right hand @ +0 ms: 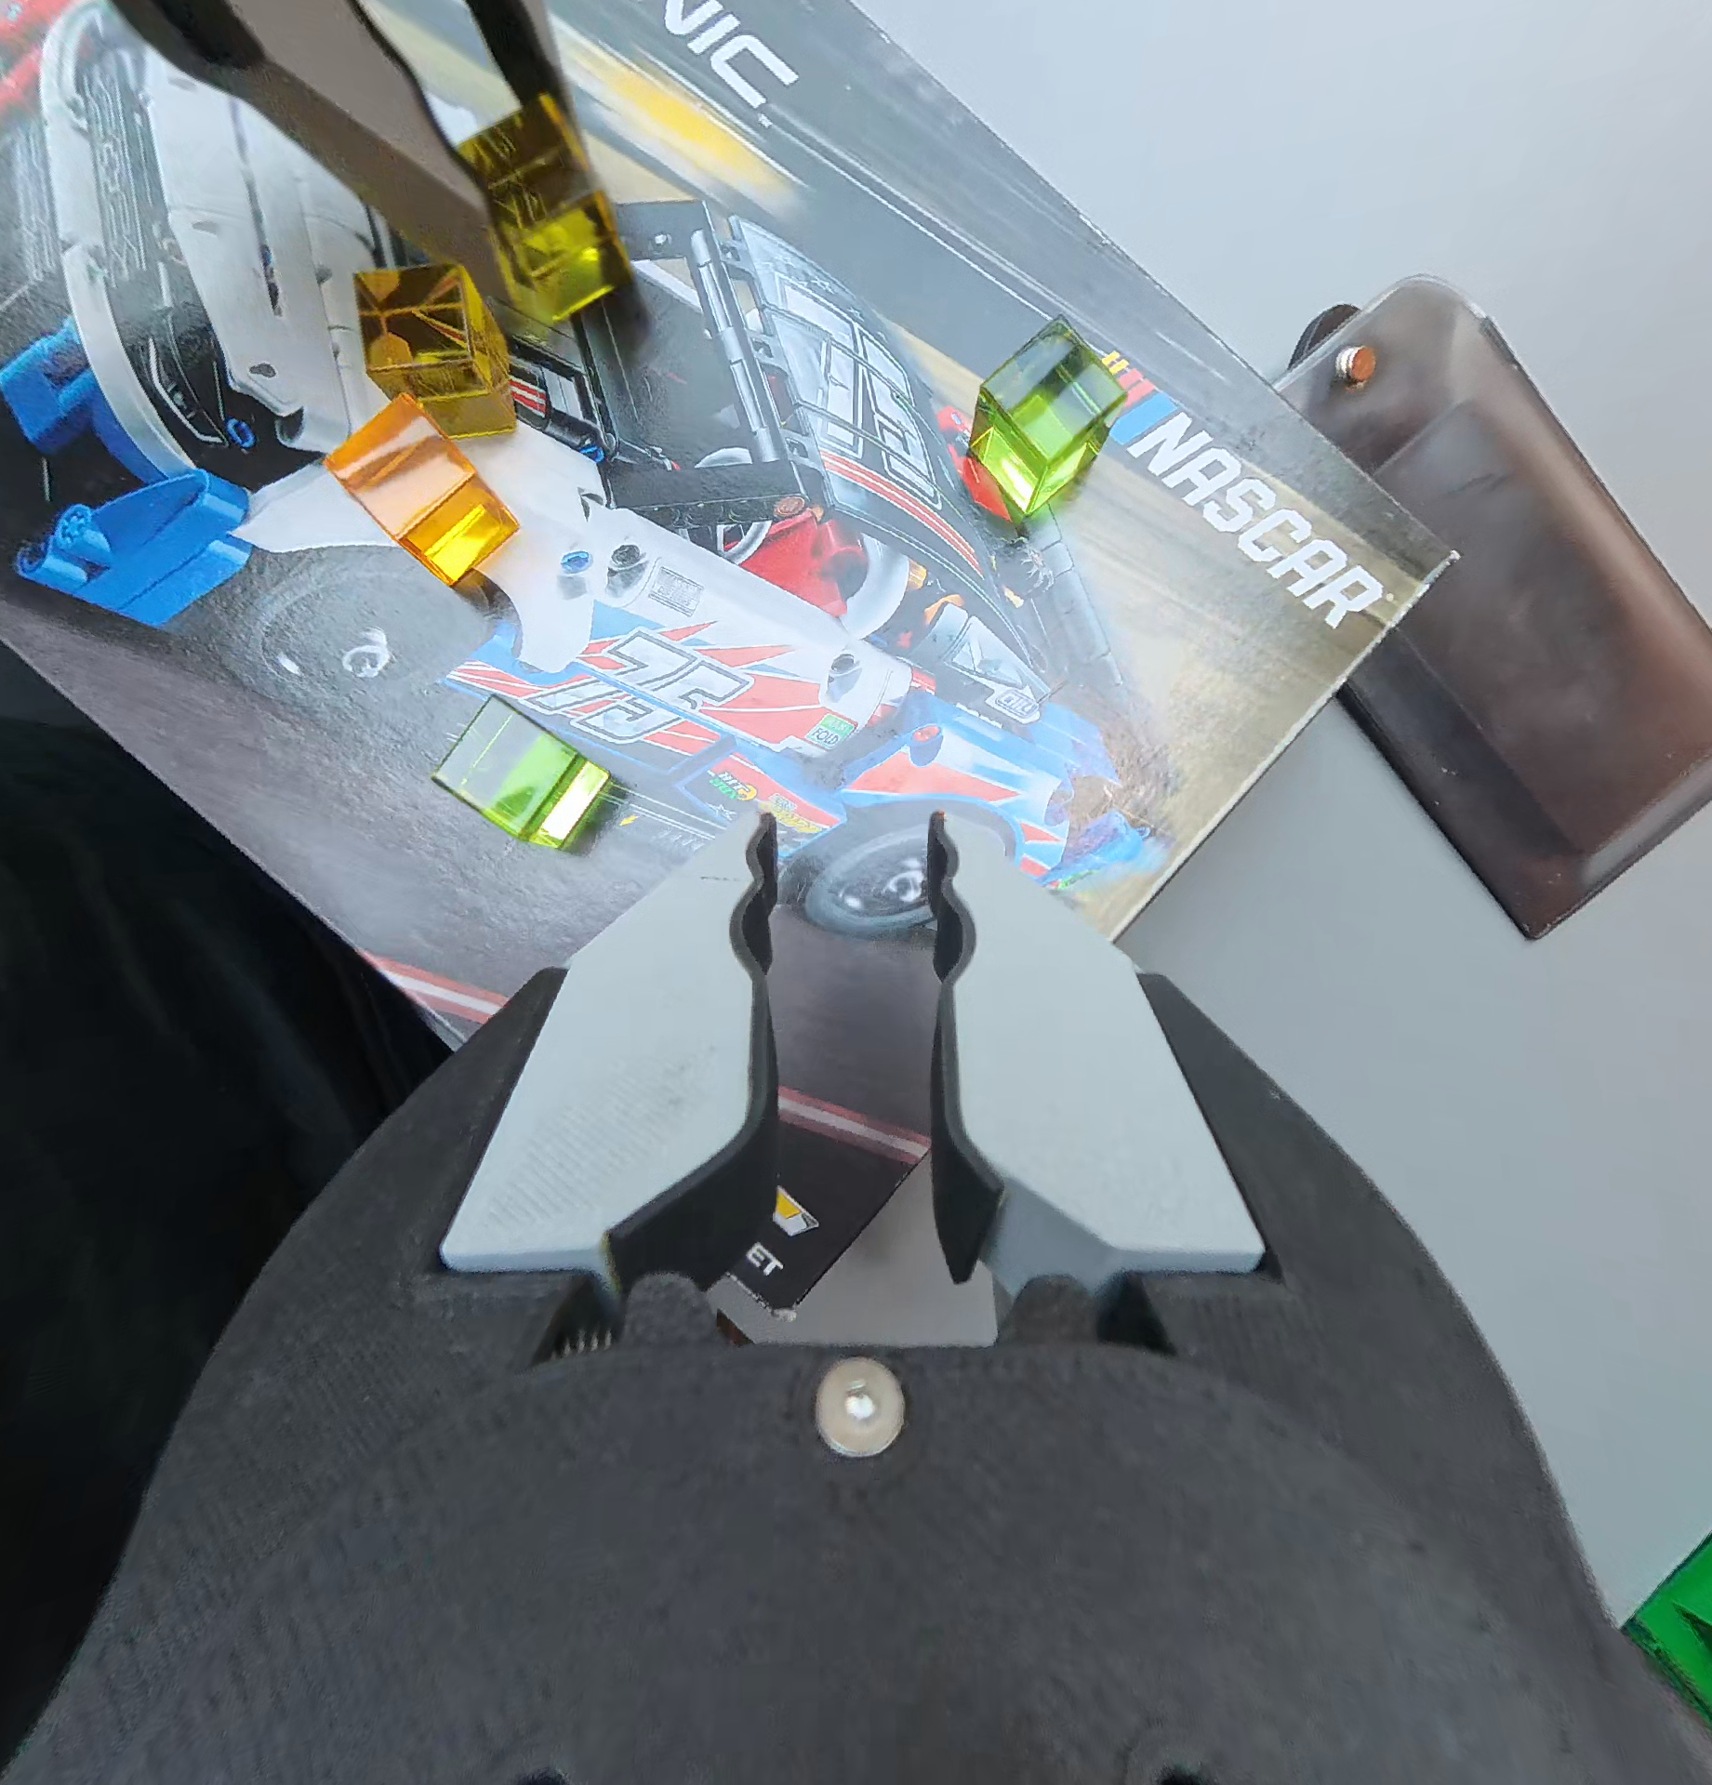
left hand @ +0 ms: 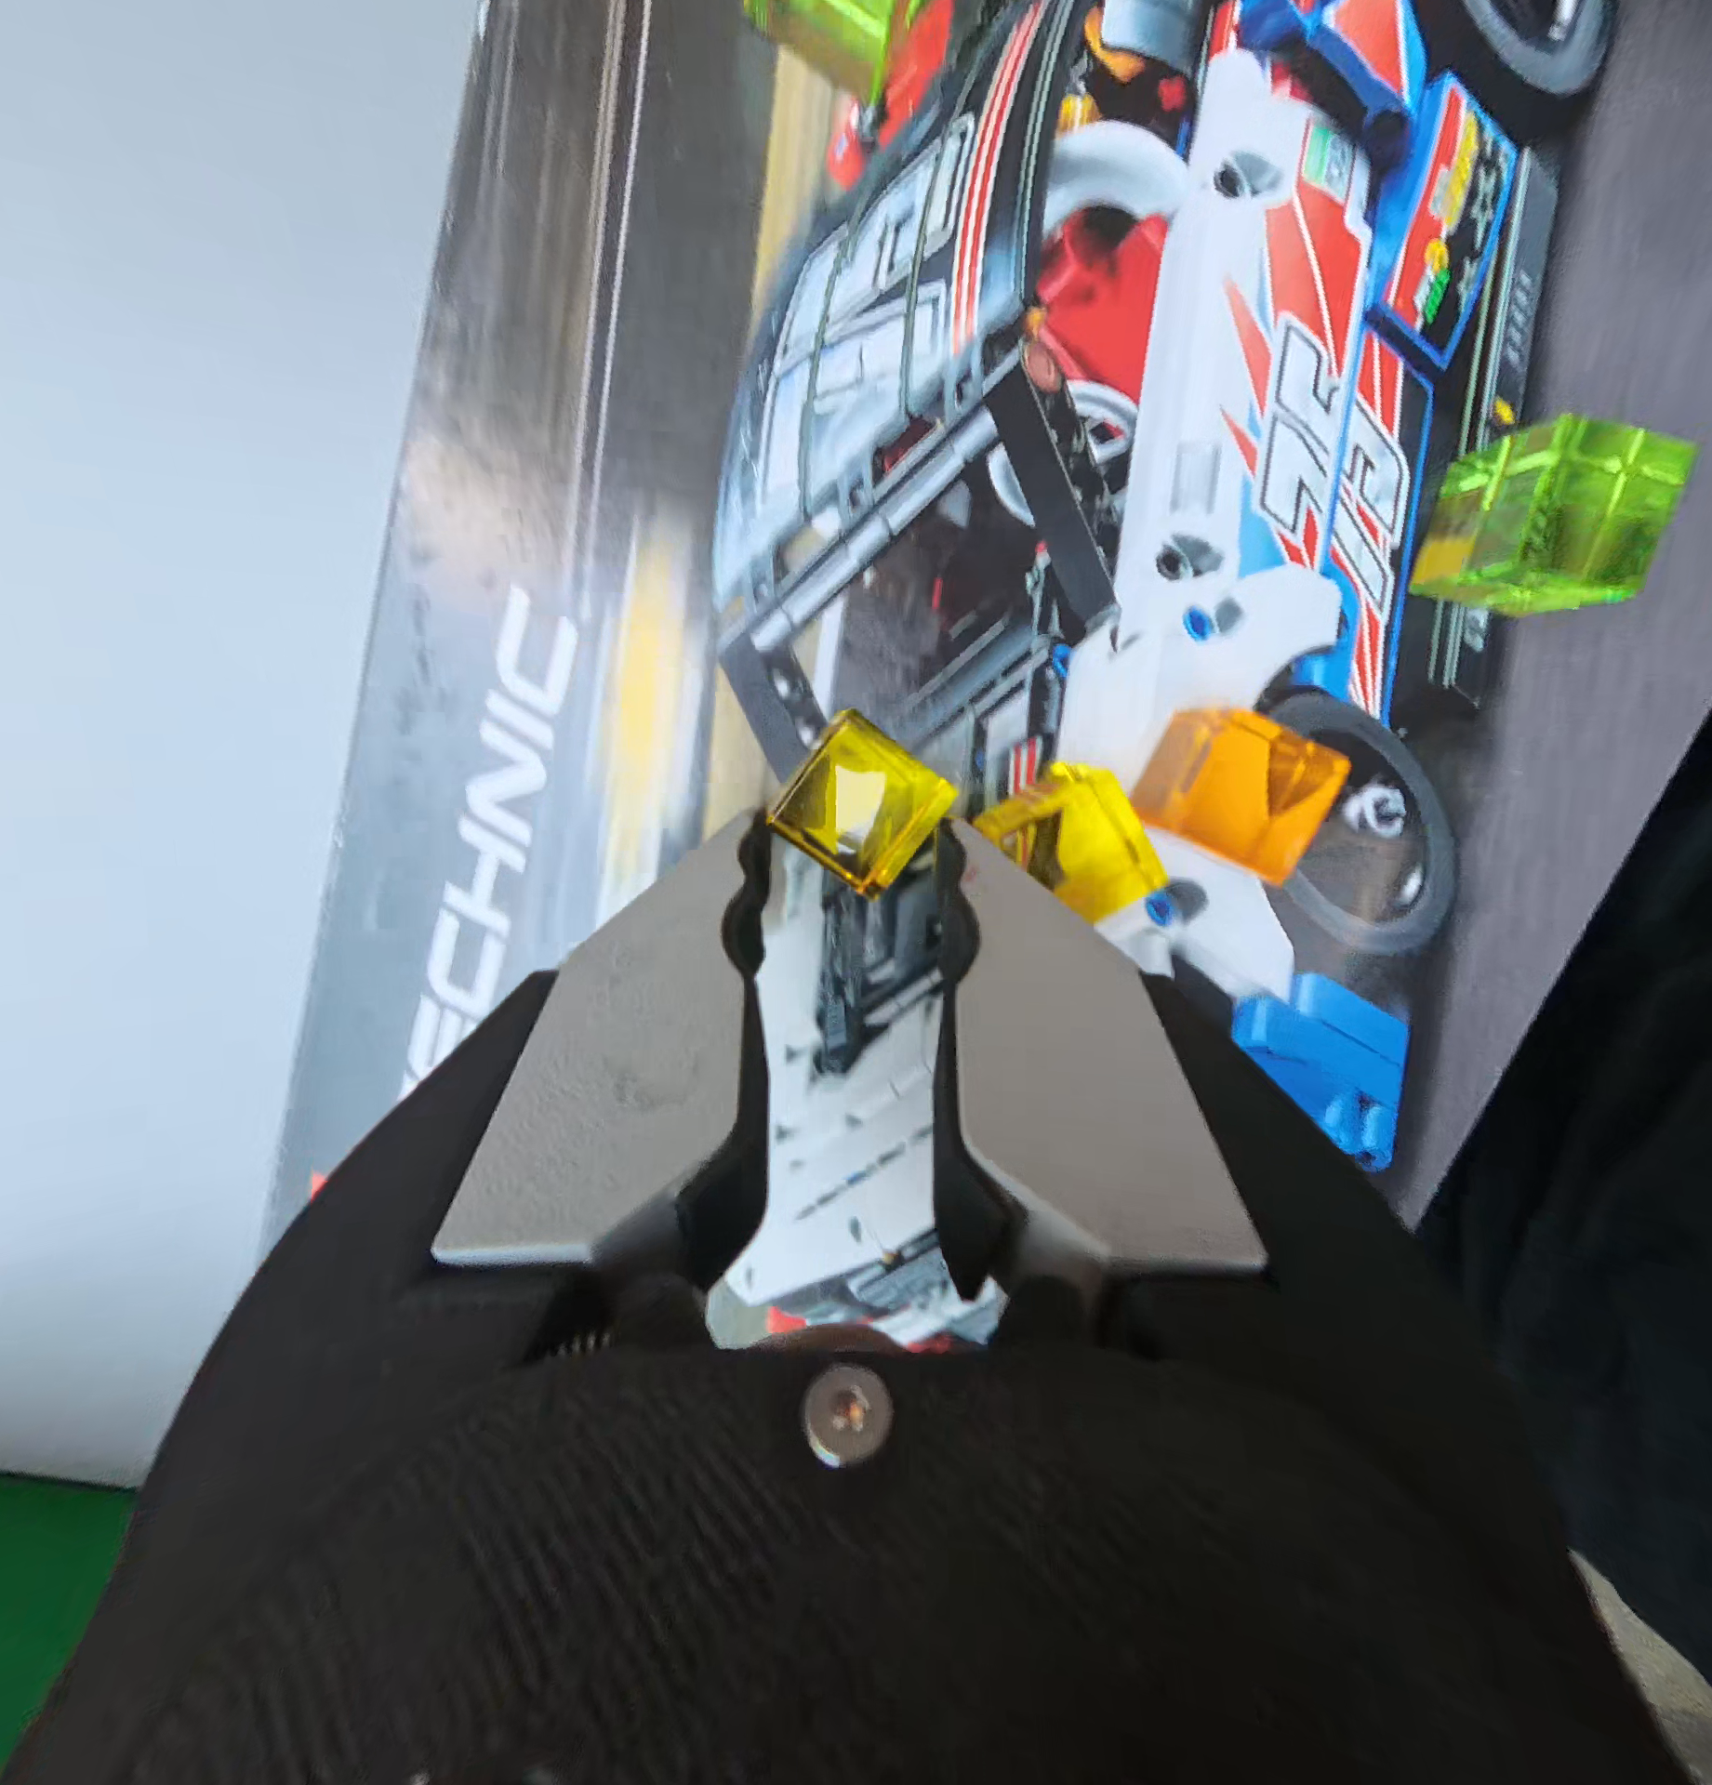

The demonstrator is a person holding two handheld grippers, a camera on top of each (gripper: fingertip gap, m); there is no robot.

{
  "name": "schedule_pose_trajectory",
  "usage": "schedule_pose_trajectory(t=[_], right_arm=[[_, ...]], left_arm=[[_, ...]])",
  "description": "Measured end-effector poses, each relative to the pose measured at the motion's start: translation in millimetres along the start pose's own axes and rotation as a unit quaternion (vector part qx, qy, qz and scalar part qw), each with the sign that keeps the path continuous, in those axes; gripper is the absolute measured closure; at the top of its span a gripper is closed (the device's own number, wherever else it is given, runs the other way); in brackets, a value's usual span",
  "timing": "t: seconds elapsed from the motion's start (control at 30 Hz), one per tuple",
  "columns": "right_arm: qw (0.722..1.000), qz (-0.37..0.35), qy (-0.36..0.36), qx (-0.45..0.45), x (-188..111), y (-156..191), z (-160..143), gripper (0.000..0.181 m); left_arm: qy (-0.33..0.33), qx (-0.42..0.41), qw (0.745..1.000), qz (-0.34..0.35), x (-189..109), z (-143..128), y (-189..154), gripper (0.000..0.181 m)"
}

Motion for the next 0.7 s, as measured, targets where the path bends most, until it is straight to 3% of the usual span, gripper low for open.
schedule_pose_trajectory(t=[0.17,0.3,0.7], right_arm=[[1.000,-0.006,-0.002,0.014,-4,2,-8,0.155],[1.000,-0.011,-0.004,0.022,-7,0,-11,0.156],[0.998,-0.003,-0.029,0.048,-15,-19,-14,0.157]], left_arm=[[-0.011,0.006,0.999,-0.037,7,32,0,0.154],[-0.026,0.012,0.999,-0.035,-2,37,-6,0.154],[-0.003,-0.062,0.998,0.017,-40,-42,15,0.152]])
Point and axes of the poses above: each gripper's, where its closed fingertips meet, x out along the fingers, z out of its top, y = z × x across the jaws, the point moved 8 cm from there along -x, back along the fingers, and after that the axes turned 10 degrees about z, right-handed, at the moved point
